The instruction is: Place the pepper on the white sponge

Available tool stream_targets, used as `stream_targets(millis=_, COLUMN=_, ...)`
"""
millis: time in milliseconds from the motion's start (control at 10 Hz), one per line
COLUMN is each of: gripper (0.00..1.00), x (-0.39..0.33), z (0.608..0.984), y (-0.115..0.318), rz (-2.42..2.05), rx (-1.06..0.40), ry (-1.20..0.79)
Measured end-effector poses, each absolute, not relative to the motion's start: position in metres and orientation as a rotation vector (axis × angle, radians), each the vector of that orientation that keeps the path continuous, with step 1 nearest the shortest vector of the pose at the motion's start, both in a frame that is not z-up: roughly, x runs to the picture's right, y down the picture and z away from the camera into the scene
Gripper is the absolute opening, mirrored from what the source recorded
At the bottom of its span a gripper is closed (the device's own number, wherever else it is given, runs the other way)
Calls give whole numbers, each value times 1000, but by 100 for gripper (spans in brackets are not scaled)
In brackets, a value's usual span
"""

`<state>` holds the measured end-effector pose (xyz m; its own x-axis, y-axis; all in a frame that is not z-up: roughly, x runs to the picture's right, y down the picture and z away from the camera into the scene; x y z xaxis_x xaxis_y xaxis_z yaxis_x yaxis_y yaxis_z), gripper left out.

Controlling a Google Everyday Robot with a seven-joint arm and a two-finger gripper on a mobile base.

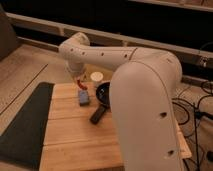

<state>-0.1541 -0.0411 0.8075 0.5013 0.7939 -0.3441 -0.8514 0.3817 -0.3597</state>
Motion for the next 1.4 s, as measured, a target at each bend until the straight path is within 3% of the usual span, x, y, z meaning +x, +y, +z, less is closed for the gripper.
stream_targets(millis=500, gripper=0, x=-153, z=834, y=-26, rz=1048, rx=-625, ry=163)
stream_targets(millis=1400, gripper=0, x=-153, z=866, y=-28, rz=901, rx=-640, ry=245)
